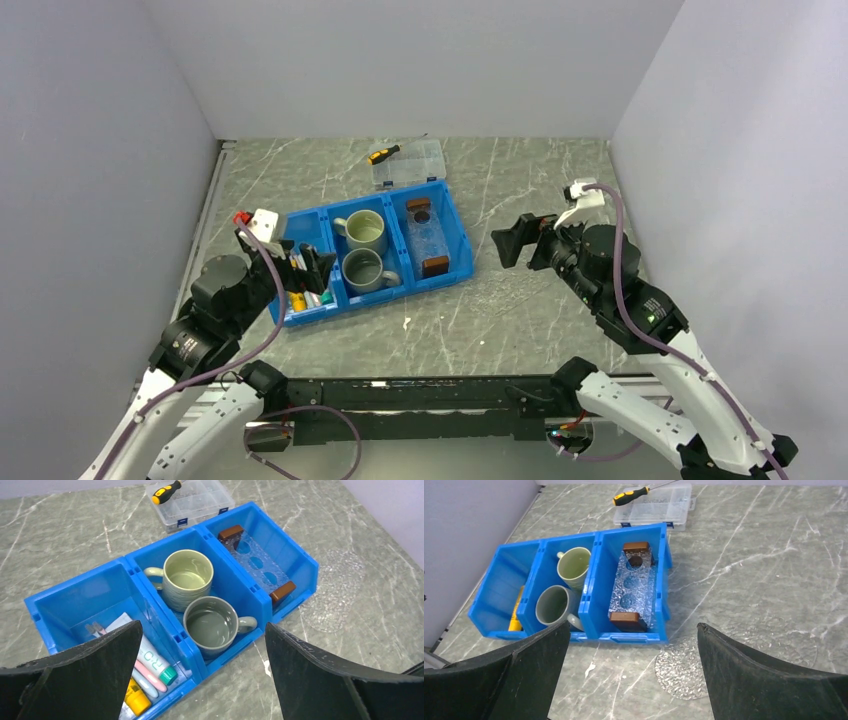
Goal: Prepare toiletry sets of a toothbrush and toothpaste on the tray
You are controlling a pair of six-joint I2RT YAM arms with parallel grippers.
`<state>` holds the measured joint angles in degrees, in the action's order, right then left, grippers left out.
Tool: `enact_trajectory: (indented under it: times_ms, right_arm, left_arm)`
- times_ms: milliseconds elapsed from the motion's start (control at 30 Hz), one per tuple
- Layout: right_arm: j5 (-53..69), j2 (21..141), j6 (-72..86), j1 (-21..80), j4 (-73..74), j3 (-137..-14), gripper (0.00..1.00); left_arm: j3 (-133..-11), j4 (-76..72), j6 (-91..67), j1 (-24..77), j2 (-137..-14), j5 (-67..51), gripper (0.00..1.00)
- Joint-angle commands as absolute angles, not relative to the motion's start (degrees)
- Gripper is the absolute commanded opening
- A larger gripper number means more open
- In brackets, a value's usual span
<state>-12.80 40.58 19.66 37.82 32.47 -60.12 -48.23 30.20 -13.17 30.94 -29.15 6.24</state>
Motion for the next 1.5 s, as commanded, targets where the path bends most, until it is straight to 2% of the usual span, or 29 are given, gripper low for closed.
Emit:
enact_trajectory:
  times_ms: [0, 367, 800, 900, 1267, 1467]
  right_arm:
    - [-14.53, 39.04, 19.2, 38.05, 30.16, -58.83, 1.0]
    - [-12.85, 43.34, 18.39, 38.1, 30.99, -59.95, 1.0]
    - [-15.24, 57.79, 17.47, 38.05, 33.67, -64.38, 0.98]
    - [-14.88, 60.75, 17.34, 38.07, 33.1, -65.36, 0.87]
    - [-14.59, 76.29, 18.25, 37.16, 34.87, -74.46, 0.72]
    - [-12.04, 83.99, 18.39, 34.47, 35.11, -78.33, 0.6]
  left_arm:
    - [-48.75, 31.6, -13.18, 31.02, -28.87, 11.54, 0.99]
    - [-48.52, 32.18, -13.46, 30.98, -27.69, 14.03, 0.99]
    - [-47.99, 32.07, -13.81, 31.02, -26.16, 15.15, 0.99]
    - [-48.14, 32.47, -13.89, 31.02, -26.21, 15.67, 0.99]
    - [-48.52, 33.54, -14.17, 31.02, -27.35, 17.51, 0.99]
    - [-48.26, 33.46, -14.15, 31.02, -27.29, 17.89, 0.99]
